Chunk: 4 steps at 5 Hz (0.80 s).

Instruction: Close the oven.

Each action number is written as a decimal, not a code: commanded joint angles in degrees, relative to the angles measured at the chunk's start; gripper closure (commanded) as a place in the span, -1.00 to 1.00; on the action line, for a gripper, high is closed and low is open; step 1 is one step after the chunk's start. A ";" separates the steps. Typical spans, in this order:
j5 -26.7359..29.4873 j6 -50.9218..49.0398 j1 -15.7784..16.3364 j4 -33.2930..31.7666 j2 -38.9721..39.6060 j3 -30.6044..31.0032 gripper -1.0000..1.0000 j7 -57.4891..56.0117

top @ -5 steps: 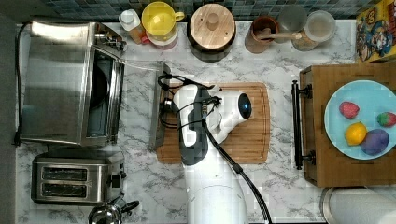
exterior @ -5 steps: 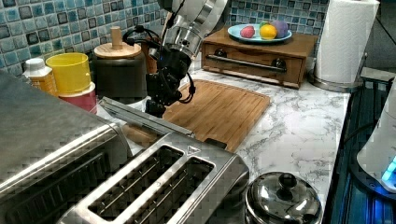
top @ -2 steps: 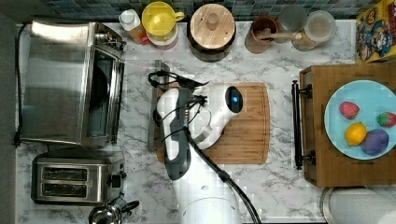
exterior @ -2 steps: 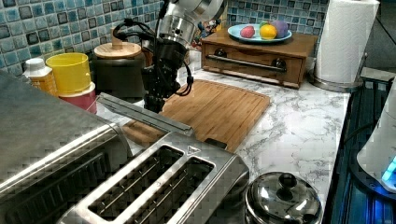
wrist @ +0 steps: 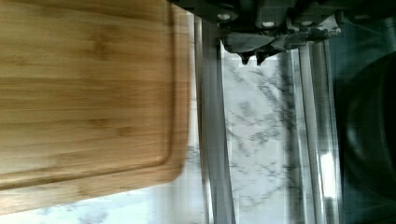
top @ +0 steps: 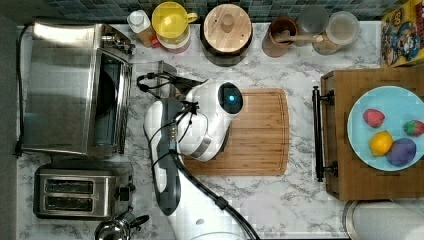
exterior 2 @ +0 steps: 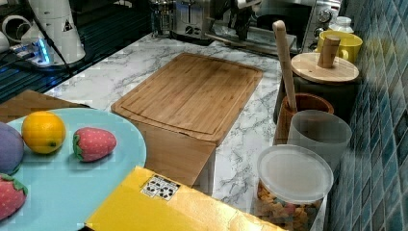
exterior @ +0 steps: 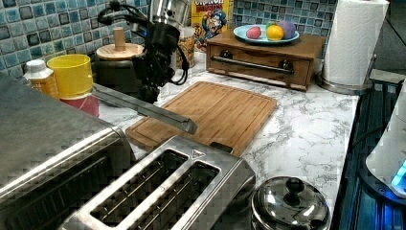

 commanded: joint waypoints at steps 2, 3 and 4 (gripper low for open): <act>-27.57 -1.71 13.09 19.41 -3.14 11.10 1.00 30.26; -47.92 -8.12 17.98 25.18 -1.00 8.94 1.00 49.07; -51.21 -13.82 18.27 29.96 1.35 7.87 1.00 55.97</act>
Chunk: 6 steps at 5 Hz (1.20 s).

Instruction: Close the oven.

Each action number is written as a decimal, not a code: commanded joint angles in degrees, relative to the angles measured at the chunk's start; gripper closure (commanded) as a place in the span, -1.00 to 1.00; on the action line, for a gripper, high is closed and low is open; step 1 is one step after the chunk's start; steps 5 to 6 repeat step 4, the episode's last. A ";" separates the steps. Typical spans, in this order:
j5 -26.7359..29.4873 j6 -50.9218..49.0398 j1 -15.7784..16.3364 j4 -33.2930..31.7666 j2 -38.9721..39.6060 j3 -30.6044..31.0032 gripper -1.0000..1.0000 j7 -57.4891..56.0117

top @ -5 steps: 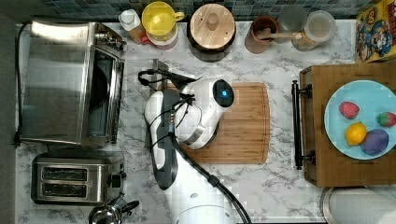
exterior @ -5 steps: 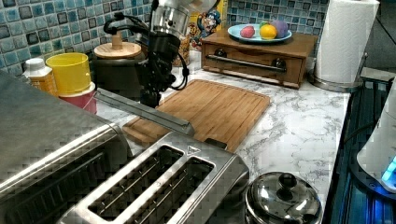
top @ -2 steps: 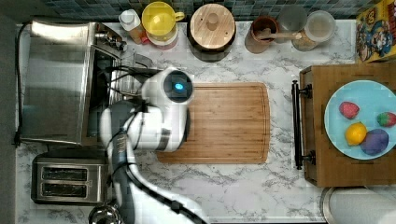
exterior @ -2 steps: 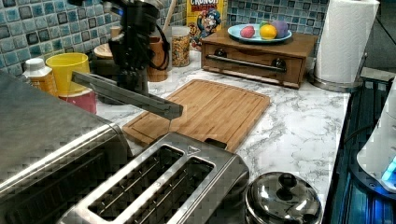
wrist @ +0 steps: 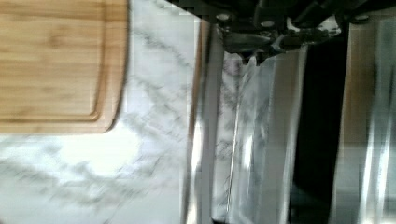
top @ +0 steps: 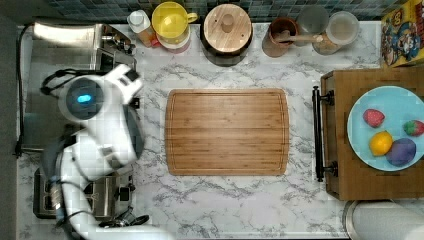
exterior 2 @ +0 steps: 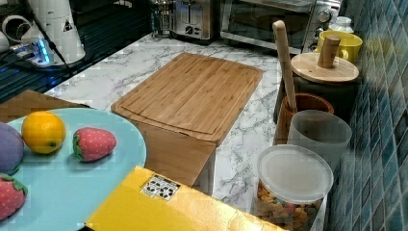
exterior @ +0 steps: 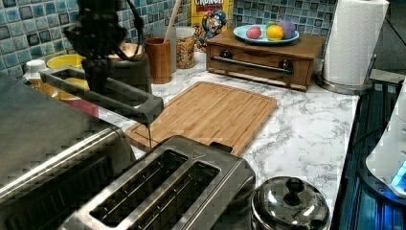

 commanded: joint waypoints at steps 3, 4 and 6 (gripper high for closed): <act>-9.95 -10.03 7.93 10.62 -4.98 0.79 1.00 20.60; -9.81 -10.01 8.55 10.62 -5.00 0.10 1.00 20.51; -9.81 -10.01 8.55 10.62 -5.00 0.10 1.00 20.51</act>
